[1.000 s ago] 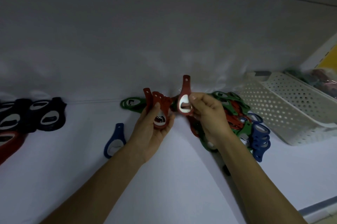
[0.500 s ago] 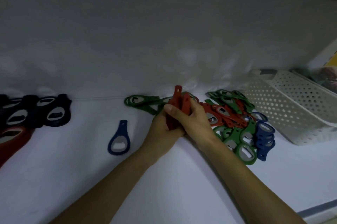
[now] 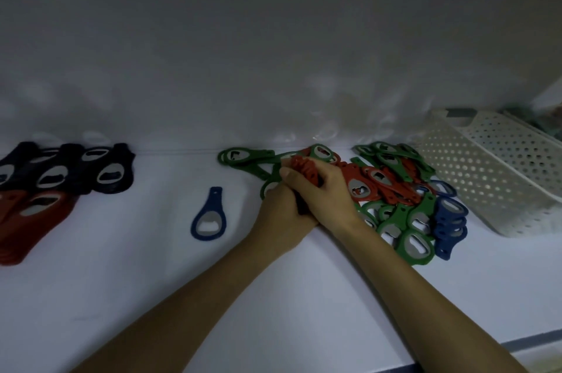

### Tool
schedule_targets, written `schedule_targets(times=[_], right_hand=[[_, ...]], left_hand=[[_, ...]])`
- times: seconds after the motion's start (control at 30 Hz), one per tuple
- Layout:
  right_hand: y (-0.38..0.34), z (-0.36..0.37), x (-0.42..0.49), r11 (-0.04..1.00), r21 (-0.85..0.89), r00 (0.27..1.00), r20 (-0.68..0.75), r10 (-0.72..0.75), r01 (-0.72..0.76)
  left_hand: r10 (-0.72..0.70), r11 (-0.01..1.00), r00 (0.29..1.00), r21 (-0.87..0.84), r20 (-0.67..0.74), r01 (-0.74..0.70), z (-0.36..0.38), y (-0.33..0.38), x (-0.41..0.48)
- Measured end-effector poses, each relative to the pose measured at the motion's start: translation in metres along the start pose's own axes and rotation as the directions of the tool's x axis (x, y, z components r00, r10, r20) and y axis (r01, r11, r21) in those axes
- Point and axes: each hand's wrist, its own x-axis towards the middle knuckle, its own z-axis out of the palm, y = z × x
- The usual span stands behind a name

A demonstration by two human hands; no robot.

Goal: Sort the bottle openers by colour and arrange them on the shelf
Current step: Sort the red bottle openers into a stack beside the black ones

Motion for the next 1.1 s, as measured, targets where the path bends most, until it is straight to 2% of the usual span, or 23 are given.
schedule_targets(times=[0.07,0.2,0.33,0.4,0.47,0.53,0.57,0.63,0.7,0.8,0.87,0.93,0.97,1.03,1.1], right_hand=[[0.0,0.0,0.0,0.999,-0.029,0.999,-0.03,-0.019,0.018],[-0.004,-0.005,0.0,0.999,-0.02,0.999,-0.029,-0.033,0.032],[-0.016,0.002,-0.001,0.997,0.068,0.998,-0.064,-0.015,0.02],[-0.033,0.011,-0.001,0.969,0.246,0.996,-0.071,0.048,-0.029],[-0.052,0.024,0.001,0.897,0.437,0.993,-0.058,0.106,-0.07],[-0.072,0.05,-0.001,0.807,0.583,0.99,-0.022,0.136,-0.097],[-0.081,0.066,-0.004,0.764,0.634,0.989,0.004,0.147,-0.116],[-0.091,0.098,-0.015,0.709,0.686,0.984,0.06,0.166,-0.162],[-0.097,0.123,-0.026,0.683,0.693,0.972,0.136,0.191,-0.231],[-0.1,0.141,-0.03,0.605,0.724,0.943,0.227,0.245,-0.331],[-0.103,0.151,-0.031,0.464,0.788,0.909,0.297,0.291,-0.406],[-0.107,0.159,-0.03,0.401,0.796,0.882,0.336,0.33,-0.453],[-0.108,0.16,-0.029,0.382,0.794,0.87,0.349,0.349,-0.472],[-0.109,0.163,-0.024,0.309,0.8,0.837,0.388,0.386,-0.514],[-0.108,0.166,-0.021,0.292,0.783,0.808,0.408,0.426,-0.549]], left_hand=[[-0.012,1.0,0.999,0.006,0.035,0.012,0.001,0.004,-0.001],[0.066,0.988,0.997,0.137,0.026,-0.069,-0.001,0.007,-0.004],[0.006,0.992,1.0,0.125,0.024,-0.009,-0.01,0.022,-0.011],[-0.018,1.0,1.0,0.018,-0.004,0.018,-0.025,0.025,-0.019],[-0.093,0.969,0.99,-0.24,-0.105,0.065,-0.04,0.032,-0.029],[-0.28,0.804,0.924,-0.59,-0.259,0.079,-0.052,0.041,-0.036],[-0.364,0.712,0.875,-0.701,-0.319,0.04,-0.06,0.045,-0.039],[-0.484,0.587,0.791,-0.81,-0.373,-0.023,-0.076,0.048,-0.044],[-0.553,0.537,0.731,-0.842,-0.401,-0.056,-0.099,0.045,-0.056],[-0.556,0.496,0.712,-0.859,-0.429,-0.13,-0.125,0.04,-0.069],[-0.519,0.511,0.713,-0.84,-0.471,-0.183,-0.13,0.038,-0.078],[-0.435,0.653,0.707,-0.736,-0.558,-0.179,-0.129,0.034,-0.088],[-0.361,0.765,0.714,-0.629,-0.6,-0.141,-0.129,0.031,-0.092],[-0.168,0.957,0.734,-0.286,-0.658,-0.037,-0.138,0.02,-0.102],[-0.012,0.996,0.77,0.057,-0.638,0.062,-0.152,0.011,-0.112]])
